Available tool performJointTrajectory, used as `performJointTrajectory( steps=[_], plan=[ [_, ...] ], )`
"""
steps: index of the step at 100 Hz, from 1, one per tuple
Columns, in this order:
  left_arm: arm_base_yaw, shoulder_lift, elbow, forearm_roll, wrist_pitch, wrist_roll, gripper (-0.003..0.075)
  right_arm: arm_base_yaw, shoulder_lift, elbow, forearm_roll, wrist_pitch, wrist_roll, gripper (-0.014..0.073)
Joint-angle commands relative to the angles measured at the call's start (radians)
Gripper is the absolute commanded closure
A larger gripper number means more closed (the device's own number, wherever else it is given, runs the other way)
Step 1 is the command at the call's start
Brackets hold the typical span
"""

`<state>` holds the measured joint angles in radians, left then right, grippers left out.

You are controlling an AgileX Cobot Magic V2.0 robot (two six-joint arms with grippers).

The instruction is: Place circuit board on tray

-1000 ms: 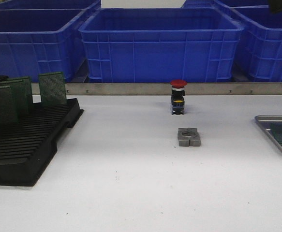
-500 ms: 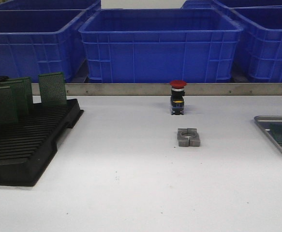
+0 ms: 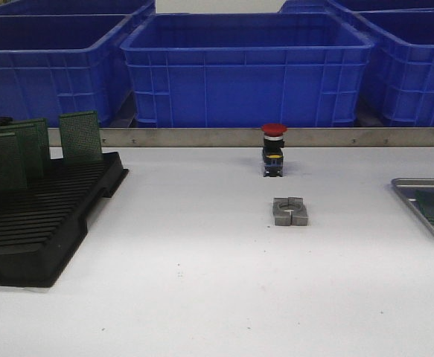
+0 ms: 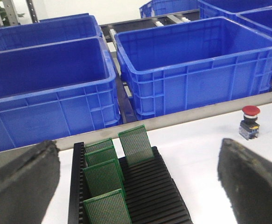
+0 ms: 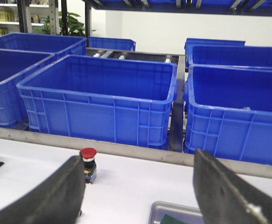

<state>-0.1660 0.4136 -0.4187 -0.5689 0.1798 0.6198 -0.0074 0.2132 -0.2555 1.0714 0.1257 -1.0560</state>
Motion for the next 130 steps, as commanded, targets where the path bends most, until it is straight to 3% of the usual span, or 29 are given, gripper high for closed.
performJointTrajectory(
  steps=[1,22,35,45,64,72,130],
  plan=[
    [0.001,0.007,-0.020,-0.019,-0.092,-0.010,0.0125,0.000,0.007,-0.018,0.006,-0.038,-0.004,0.0087],
    [0.001,0.007,-0.019,-0.019,-0.088,-0.010,0.0213,0.000,0.007,-0.018,0.006,-0.045,-0.004,0.0087],
    [0.001,0.007,-0.019,-0.019,-0.088,-0.010,0.0314,0.000,0.007,-0.018,0.006,-0.056,-0.004,0.0118],
    [0.001,0.007,-0.019,-0.019,-0.088,-0.010,0.0421,0.000,0.007,-0.018,0.006,-0.061,-0.004,0.0244],
    [0.001,0.007,-0.019,-0.019,-0.088,-0.010,0.0647,0.000,0.007,-0.018,0.006,-0.061,-0.004,0.0582],
    [0.001,0.007,-0.019,-0.019,-0.088,-0.010,0.0741,0.000,0.007,-0.018,0.006,-0.061,-0.004,0.0664],
    [0.001,0.007,-0.019,-0.019,-0.088,-0.010,0.0738,0.000,0.007,-0.018,0.006,-0.061,-0.004,0.0662]
  ],
)
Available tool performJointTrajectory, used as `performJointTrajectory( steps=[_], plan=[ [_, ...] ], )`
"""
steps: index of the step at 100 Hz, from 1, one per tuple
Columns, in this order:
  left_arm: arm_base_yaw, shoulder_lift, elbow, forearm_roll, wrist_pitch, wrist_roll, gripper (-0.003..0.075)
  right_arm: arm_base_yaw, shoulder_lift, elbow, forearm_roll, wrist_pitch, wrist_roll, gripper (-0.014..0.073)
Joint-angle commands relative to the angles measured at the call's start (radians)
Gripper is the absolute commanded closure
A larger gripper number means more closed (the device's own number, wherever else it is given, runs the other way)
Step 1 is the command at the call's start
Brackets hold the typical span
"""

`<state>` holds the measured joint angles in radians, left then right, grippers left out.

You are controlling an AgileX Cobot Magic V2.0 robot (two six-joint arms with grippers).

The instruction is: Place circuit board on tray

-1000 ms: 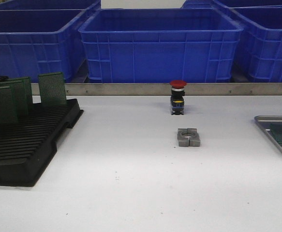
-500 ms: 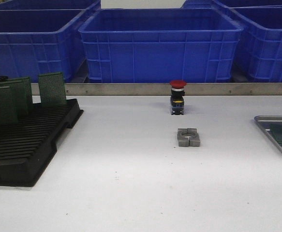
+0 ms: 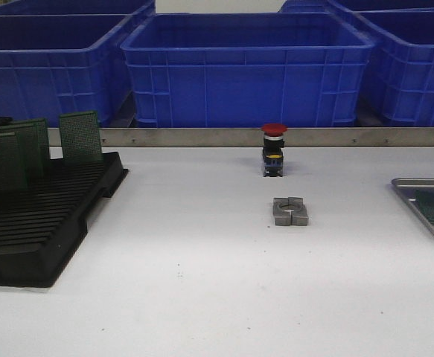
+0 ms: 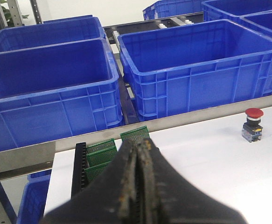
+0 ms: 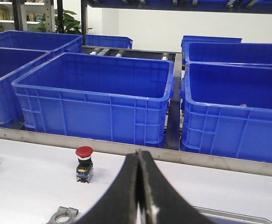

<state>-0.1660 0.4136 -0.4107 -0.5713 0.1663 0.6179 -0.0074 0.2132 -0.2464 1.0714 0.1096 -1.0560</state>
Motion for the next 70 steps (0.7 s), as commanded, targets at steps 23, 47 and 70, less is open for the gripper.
performJointTrajectory(
  steps=[23,47,70],
  plan=[
    [0.001,0.007,-0.027,-0.016,-0.074,-0.008,0.0738,0.000,0.007,-0.027,0.006,-0.045,-0.004,0.0662],
    [0.001,0.007,-0.027,-0.016,-0.074,-0.008,0.0738,0.000,0.007,-0.027,0.006,-0.045,-0.004,0.0662],
    [0.001,0.007,-0.027,-0.016,-0.094,-0.008,0.0738,0.000,0.007,-0.027,0.006,-0.045,-0.004,0.0662]
  ],
)
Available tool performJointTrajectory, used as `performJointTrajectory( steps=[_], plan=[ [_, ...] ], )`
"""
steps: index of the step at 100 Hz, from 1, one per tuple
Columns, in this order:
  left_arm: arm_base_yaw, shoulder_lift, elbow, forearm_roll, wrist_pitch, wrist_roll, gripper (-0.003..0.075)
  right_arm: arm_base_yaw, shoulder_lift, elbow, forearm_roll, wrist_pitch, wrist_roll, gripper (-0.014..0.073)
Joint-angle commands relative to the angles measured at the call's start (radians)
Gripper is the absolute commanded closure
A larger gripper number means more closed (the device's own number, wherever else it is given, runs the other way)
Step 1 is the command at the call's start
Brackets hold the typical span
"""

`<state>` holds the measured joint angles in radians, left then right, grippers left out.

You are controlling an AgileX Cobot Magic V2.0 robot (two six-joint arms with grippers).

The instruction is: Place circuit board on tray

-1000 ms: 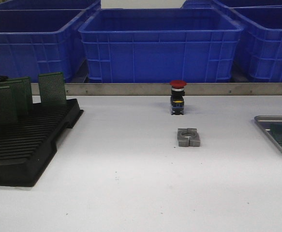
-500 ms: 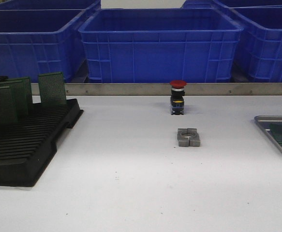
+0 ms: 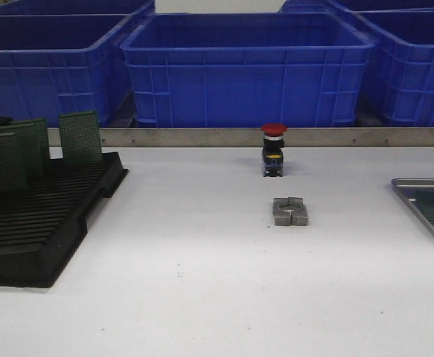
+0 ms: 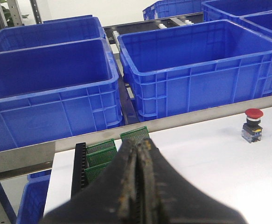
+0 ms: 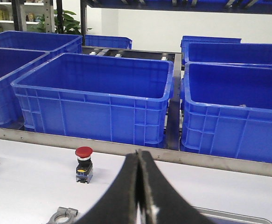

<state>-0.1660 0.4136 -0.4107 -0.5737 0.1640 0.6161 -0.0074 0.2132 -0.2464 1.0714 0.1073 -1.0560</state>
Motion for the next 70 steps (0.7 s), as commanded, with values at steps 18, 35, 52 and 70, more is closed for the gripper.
performJointTrajectory(
  steps=[18,35,52,70],
  plan=[
    [0.001,-0.012,-0.024,0.220,-0.101,-0.193,0.0738,0.000,0.007,-0.027,0.006,-0.043,-0.004,0.0662],
    [0.005,-0.069,0.010,0.619,-0.105,-0.606,0.0738,0.000,0.007,-0.027,0.006,-0.043,-0.004,0.0662],
    [0.058,-0.165,0.095,0.619,-0.106,-0.606,0.0738,0.000,0.007,-0.027,0.006,-0.043,-0.004,0.0662],
    [0.090,-0.309,0.229,0.625,-0.111,-0.606,0.0738,0.000,0.007,-0.027,0.006,-0.043,-0.004,0.0662]
  ],
)
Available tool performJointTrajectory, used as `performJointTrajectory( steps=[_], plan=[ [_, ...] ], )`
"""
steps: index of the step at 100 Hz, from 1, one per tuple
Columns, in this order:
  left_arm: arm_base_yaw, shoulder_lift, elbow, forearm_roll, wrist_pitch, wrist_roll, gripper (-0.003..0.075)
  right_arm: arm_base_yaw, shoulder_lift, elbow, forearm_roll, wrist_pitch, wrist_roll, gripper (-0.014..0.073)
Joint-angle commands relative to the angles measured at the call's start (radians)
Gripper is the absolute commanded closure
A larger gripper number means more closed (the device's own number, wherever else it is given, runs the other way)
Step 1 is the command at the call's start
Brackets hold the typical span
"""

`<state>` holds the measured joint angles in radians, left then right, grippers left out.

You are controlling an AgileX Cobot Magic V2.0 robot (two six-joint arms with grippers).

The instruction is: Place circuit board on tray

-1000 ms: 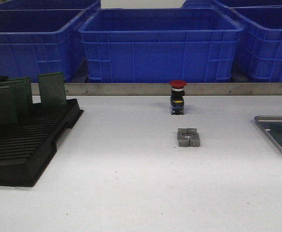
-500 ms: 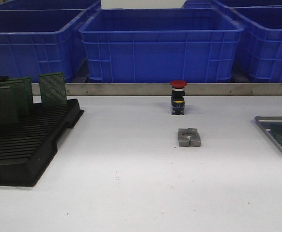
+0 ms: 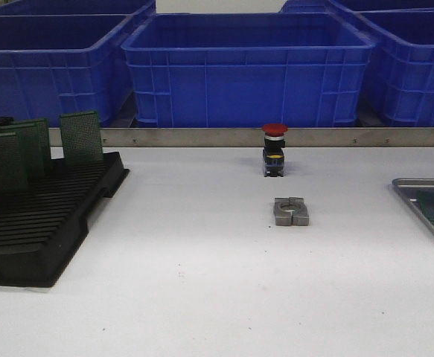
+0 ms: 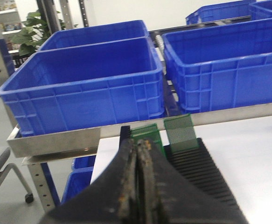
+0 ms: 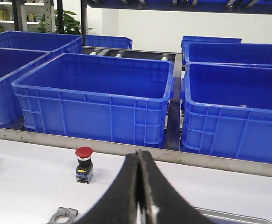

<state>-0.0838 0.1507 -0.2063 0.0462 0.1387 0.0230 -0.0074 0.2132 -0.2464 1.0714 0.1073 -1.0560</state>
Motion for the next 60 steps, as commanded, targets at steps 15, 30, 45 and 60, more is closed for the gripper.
performJointTrajectory(
  steps=[15,30,45,60],
  plan=[
    [0.008,-0.165,0.140,0.005,-0.120,-0.013,0.0738,0.000,0.007,-0.027,0.006,-0.043,-0.004,0.0662],
    [0.008,-0.188,0.212,0.005,-0.183,-0.013,0.0738,0.000,0.007,-0.027,0.006,-0.043,-0.004,0.0662],
    [0.008,-0.188,0.212,0.005,-0.188,-0.013,0.0738,0.000,0.007,-0.027,0.006,-0.043,-0.004,0.0662],
    [0.008,-0.188,0.212,-0.001,-0.184,-0.013,0.0738,0.000,0.007,-0.027,0.006,-0.043,-0.004,0.0662]
  ],
)
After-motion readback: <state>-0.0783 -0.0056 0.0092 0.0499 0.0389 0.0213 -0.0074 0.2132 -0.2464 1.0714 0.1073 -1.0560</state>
